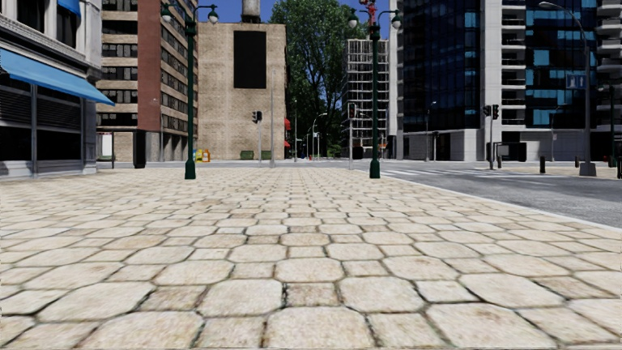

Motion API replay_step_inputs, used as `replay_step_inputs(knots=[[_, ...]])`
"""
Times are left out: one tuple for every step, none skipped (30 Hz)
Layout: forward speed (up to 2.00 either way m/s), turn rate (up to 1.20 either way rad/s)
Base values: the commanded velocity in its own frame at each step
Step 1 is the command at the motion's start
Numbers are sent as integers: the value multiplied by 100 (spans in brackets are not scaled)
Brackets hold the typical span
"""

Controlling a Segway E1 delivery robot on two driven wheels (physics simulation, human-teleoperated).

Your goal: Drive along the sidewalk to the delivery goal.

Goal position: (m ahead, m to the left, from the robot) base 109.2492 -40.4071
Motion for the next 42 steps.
replay_step_inputs(knots=[[200, 0], [200, 0], [200, 0], [200, 0], [200, 0], [200, 0], [200, 0], [200, 0], [200, 0], [200, 0], [200, 0], [200, 0], [200, 0], [200, 0], [200, 0], [200, 0], [200, 0], [200, 0], [200, 0], [200, 0], [200, 0], [200, 0], [200, 0], [200, 0], [200, 0], [200, 0], [200, 0], [200, 0], [200, 0], [200, 0], [200, 0], [200, 0], [200, 0], [200, 0], [200, 0], [200, 0], [200, 0], [200, 0], [200, 0], [200, 0], [200, 0], [200, 0]])
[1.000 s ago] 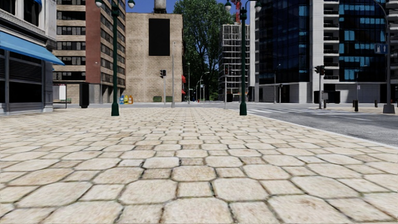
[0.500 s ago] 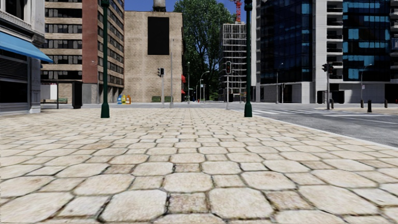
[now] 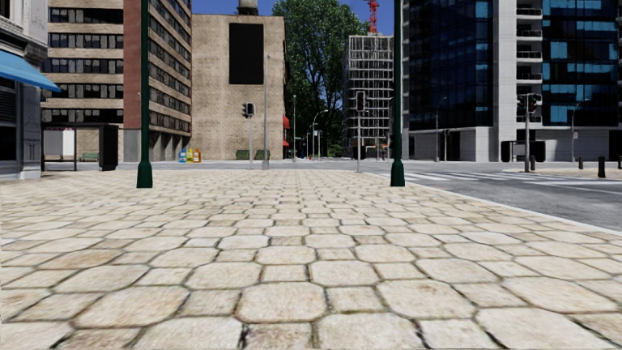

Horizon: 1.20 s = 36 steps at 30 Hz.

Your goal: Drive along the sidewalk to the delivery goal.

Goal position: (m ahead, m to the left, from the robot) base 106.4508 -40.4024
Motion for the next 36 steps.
replay_step_inputs(knots=[[200, 0], [200, 0], [200, 0], [200, 0], [200, 0], [200, 0], [200, 0], [200, 0], [200, 0], [200, 0], [200, 0], [200, 0], [200, 0], [200, 0], [200, 0], [200, 0], [200, 0], [200, 0], [200, 0], [200, 0], [200, 0], [200, 0], [200, 0], [200, 0], [200, 0], [200, 0], [200, 0], [200, 0], [200, 0], [200, 0], [200, 0], [200, 0], [200, 0], [200, 0], [200, 0], [200, 0]])
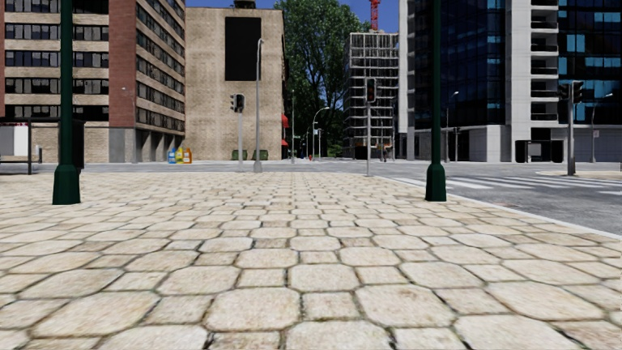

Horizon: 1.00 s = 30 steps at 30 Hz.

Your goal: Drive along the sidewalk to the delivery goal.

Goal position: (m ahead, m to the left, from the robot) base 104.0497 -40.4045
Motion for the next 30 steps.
replay_step_inputs(knots=[[200, 0], [200, 0], [200, 0], [200, 0], [200, 0], [200, 0], [200, 0], [200, 0], [200, 0], [200, 0], [200, 0], [200, 0], [200, 0], [200, 0], [200, 0], [200, 0], [200, 0], [200, 0], [200, 0], [200, 0], [200, 0], [200, 0], [200, 0], [200, 0], [200, 0], [200, 0], [200, 0], [200, 0], [200, 0], [200, 0]])
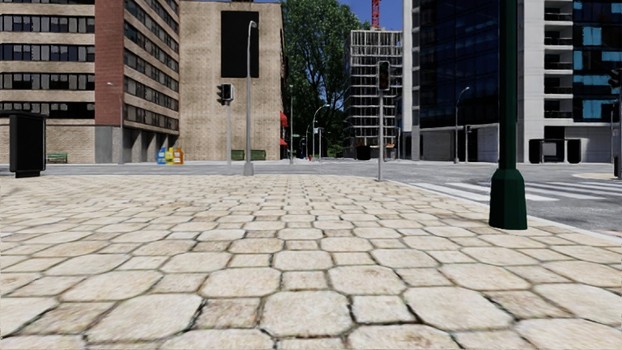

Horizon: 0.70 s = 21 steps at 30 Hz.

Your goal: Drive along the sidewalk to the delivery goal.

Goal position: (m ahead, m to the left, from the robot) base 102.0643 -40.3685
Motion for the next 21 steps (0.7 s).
replay_step_inputs(knots=[[200, 0], [200, 0], [200, 0], [200, 0], [200, 0], [200, 0], [200, 0], [200, 0], [200, 0], [200, 0], [200, 0], [200, 0], [200, 0], [200, 0], [200, 0], [200, 0], [200, 0], [200, 0], [200, 0], [200, 0], [200, 0]])
